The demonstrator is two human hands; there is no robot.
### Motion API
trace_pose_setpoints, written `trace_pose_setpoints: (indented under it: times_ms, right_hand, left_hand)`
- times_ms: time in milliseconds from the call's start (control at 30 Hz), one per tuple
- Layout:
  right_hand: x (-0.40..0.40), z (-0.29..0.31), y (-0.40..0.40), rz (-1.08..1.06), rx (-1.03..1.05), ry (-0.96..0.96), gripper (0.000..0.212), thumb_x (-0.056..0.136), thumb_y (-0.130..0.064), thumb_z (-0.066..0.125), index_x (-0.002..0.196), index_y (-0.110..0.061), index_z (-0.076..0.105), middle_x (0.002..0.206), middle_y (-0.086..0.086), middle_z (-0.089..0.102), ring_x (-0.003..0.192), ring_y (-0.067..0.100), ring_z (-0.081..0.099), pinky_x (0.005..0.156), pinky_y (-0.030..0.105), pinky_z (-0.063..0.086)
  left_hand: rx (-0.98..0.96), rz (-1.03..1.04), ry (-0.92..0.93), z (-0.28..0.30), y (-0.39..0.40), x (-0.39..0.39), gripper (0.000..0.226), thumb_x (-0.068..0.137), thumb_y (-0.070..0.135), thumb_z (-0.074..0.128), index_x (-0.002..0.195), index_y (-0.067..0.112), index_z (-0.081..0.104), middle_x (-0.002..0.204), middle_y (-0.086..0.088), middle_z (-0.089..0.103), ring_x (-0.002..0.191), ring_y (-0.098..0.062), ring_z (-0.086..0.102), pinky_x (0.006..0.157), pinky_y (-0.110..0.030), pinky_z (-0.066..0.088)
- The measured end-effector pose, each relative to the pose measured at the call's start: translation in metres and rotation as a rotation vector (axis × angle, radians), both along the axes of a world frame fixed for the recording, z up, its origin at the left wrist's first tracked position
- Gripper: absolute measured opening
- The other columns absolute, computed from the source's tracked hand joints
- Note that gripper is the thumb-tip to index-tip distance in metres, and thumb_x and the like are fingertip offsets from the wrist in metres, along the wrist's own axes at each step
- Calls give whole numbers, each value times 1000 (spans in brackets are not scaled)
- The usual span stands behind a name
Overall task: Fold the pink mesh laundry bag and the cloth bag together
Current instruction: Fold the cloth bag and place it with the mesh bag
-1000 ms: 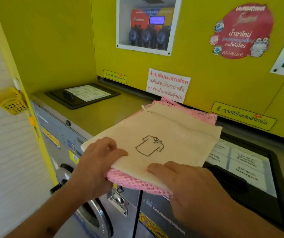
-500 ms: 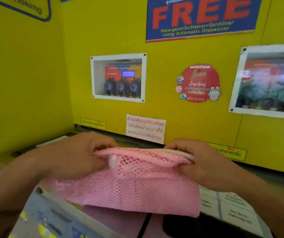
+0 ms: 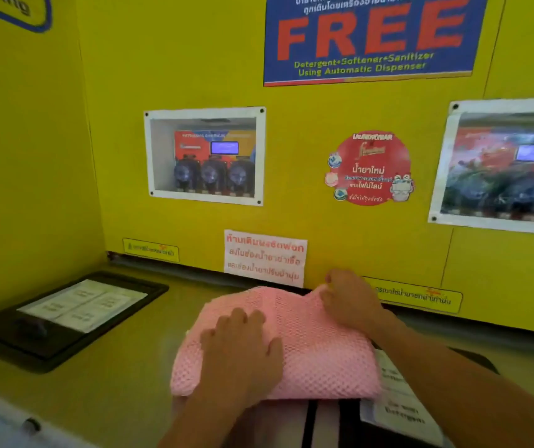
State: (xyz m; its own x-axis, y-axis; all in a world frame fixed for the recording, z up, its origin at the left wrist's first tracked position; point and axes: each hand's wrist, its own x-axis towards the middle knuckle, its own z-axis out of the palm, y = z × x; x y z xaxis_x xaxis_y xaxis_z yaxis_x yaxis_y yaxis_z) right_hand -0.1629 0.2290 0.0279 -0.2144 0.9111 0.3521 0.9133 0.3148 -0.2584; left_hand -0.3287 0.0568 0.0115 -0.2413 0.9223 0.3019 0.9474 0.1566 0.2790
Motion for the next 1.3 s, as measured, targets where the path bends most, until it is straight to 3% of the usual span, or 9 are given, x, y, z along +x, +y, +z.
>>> trace_pose_setpoints:
  times_ms: [100, 233, 333, 433, 533, 733, 933, 1133, 1300]
  right_hand:
    - [-16, -4, -14, 240, 61, -122, 35, 91, -34, 46, 122, -21, 58, 123, 4, 58, 114, 26, 53, 95, 40, 45]
    - [-30, -2, -23, 320, -421, -438, 60, 94, -52, 36, 149, -26, 38, 158, 4, 38, 142, 25, 36, 117, 44, 24]
    - [-38, 14, -27, 190, -423, -543, 55, 87, -52, 42, 135, -27, 50, 147, 2, 50, 128, 25, 50, 105, 41, 40]
    - [-45, 24, -32, 161, -335, -437, 36, 89, -41, 46, 121, -24, 53, 129, 2, 60, 108, 22, 57, 93, 37, 47]
    - [-41, 14, -39, 166, -478, -259, 68, 89, -48, 48, 150, -29, 25, 147, 6, 48, 121, 26, 55, 101, 41, 45]
    - [-25, -3, -94, 359, -504, -63, 63, 100, -47, 41, 154, -32, 13, 157, 1, 36, 137, 22, 42, 107, 32, 31]
    - [-27, -3, -124, 439, -514, -122, 76, 97, -45, 49, 155, -32, 3, 154, 3, 40, 129, 22, 48, 98, 30, 39]
    - [-37, -14, -136, 505, -439, -135, 88, 86, -55, 57, 155, -34, 8, 155, 5, 36, 135, 27, 42, 110, 40, 38]
    - [-34, -10, -150, 608, -605, 67, 83, 81, -28, 68, 149, -38, 23, 133, -1, 44, 102, 12, 52, 71, 24, 42]
  left_hand:
    - [-188, 56, 38, -35, 3, -8, 63, 87, 65, 24, 142, 36, 33, 151, -3, 32, 139, -28, 25, 114, -55, 13]
    - [-204, -30, 82, -41, 3, -18, 70, 88, 68, 22, 151, 37, 18, 161, -1, 19, 147, -25, 13, 119, -53, 4]
    - [-213, -173, 74, -41, 3, -42, 73, 86, 71, 26, 151, 41, 18, 162, 8, 16, 148, -17, 11, 121, -47, 1]
    - [-290, -385, -134, -27, -8, -82, 72, 79, 72, 53, 145, 52, 32, 156, 27, 21, 145, -3, 15, 122, -37, 3]
    - [-254, -446, -402, -15, -23, -115, 66, 64, 64, 76, 126, 56, 56, 136, 43, 39, 130, 14, 33, 115, -26, 20]
    - [385, 44, -580, -34, -64, -122, 29, 85, 16, 69, 102, 39, 65, 118, 14, 57, 113, -7, 52, 99, -35, 37]
    - [212, 332, -720, -46, -118, -84, 60, 52, 73, 42, 104, 48, 57, 110, -9, 48, 111, -32, 49, 105, -48, 39]
    - [125, 399, -893, -35, -139, -42, 69, 61, 58, 48, 129, 50, 50, 134, -5, 30, 136, -30, 27, 114, -44, 22]
    - [232, 393, -1009, -47, -161, -20, 67, 84, 20, 61, 140, 51, 39, 151, -7, 33, 117, -24, 49, 90, -33, 39]
